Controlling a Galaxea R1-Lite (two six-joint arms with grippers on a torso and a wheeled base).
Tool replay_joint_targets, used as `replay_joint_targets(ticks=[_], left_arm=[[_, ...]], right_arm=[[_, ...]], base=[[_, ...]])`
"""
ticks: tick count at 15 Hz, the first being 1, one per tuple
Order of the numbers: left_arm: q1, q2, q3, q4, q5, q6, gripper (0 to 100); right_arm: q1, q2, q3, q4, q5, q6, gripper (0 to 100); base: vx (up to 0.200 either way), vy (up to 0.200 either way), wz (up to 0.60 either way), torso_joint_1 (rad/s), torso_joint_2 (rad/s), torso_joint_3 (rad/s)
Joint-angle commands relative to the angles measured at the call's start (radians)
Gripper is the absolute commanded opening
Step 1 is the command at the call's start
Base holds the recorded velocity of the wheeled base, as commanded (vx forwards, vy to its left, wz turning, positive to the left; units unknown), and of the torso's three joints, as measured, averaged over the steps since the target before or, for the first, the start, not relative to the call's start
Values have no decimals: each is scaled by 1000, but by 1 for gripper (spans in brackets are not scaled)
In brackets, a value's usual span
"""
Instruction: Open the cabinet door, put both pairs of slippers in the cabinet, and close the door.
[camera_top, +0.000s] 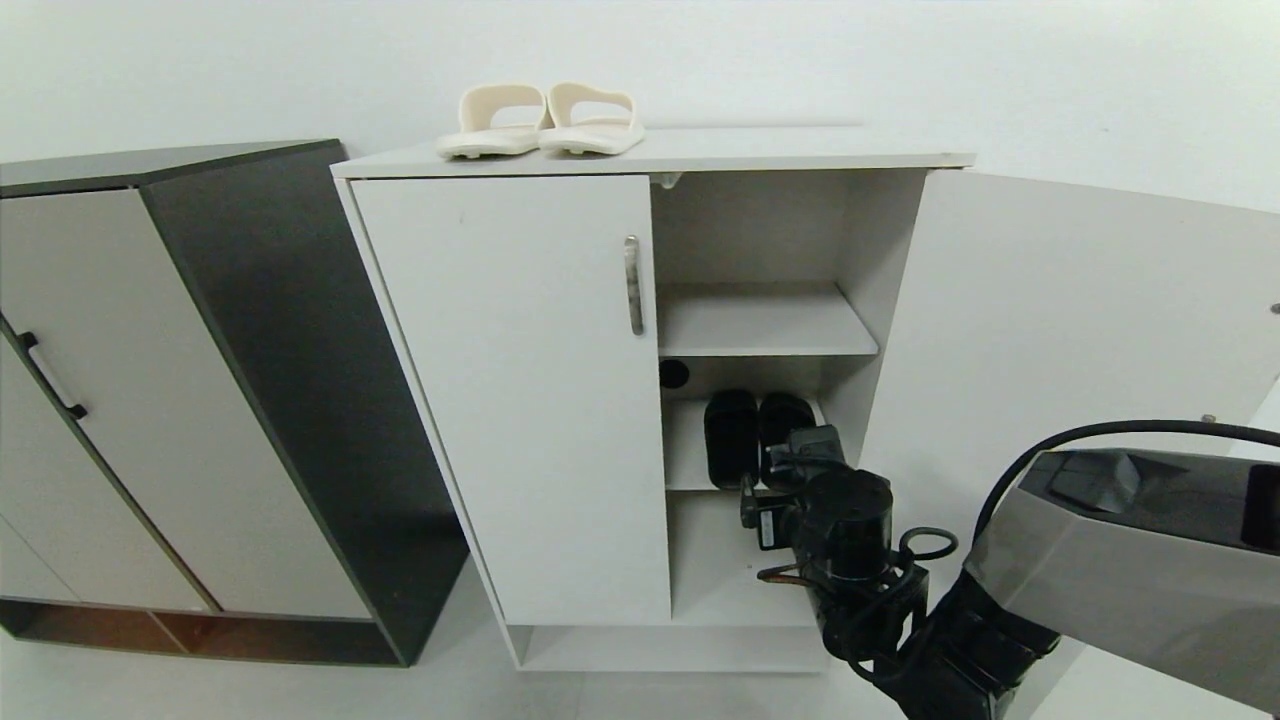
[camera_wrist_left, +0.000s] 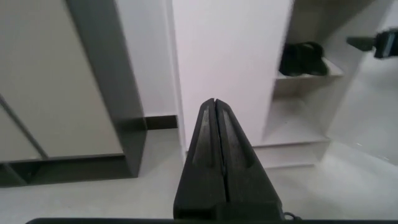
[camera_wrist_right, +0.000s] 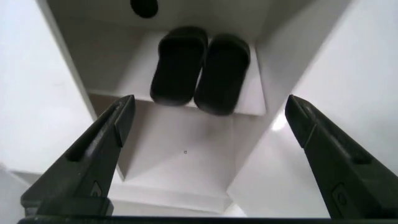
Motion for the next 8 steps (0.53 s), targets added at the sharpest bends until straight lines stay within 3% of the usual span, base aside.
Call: replay_joint_targets(ticks=[1,8], left_arm=[[0,2,0,-1,0,0,0],[0,2,0,-1,3,0,0]], right_arm=[[2,3,7,-4,0,-1,100],[2,3,16,-27,6,1,100]], base=[[0,200,0,7,2,-2],[0,200,0,1,1,2]])
